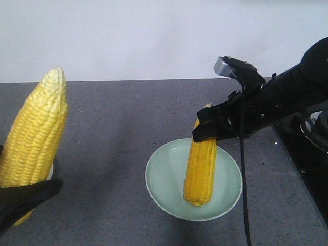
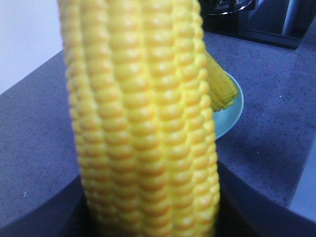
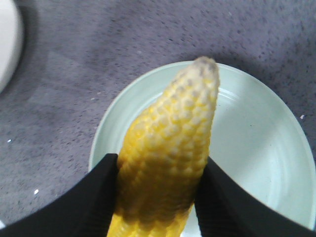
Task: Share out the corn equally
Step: 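Lower the right gripper's corn cob onto the pale green plate, then open the right gripper and release the cob on the plate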
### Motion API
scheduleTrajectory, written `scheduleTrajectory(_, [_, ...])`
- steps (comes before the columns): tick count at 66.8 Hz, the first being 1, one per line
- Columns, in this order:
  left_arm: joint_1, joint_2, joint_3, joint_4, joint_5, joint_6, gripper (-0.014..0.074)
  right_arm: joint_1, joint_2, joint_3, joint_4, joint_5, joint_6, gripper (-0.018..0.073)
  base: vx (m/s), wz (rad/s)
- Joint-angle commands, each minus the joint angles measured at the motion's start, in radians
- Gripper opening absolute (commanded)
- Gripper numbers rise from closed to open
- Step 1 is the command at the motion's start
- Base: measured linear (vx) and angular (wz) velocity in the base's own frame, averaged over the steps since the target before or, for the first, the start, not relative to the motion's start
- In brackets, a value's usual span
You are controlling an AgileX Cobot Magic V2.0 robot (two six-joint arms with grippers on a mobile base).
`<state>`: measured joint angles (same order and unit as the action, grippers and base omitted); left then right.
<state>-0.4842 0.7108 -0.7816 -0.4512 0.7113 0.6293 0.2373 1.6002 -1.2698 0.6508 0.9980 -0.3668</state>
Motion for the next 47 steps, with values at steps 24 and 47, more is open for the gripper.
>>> scheduleTrajectory(24, [0.000,-0.002,-0.023,-0.032,-0.063,-0.002,0.0271,-0.003,0.131,-0.070,0.041,-0.004,0.117,0.0343,0.00,0.00])
scheduleTrajectory(47, [0.000,-0.002,-0.022,-0.032,-0.064,-0.002,0.0271,-0.003,0.128,-0.069,0.003,0.046,0.119,0.0535,0.00,0.00])
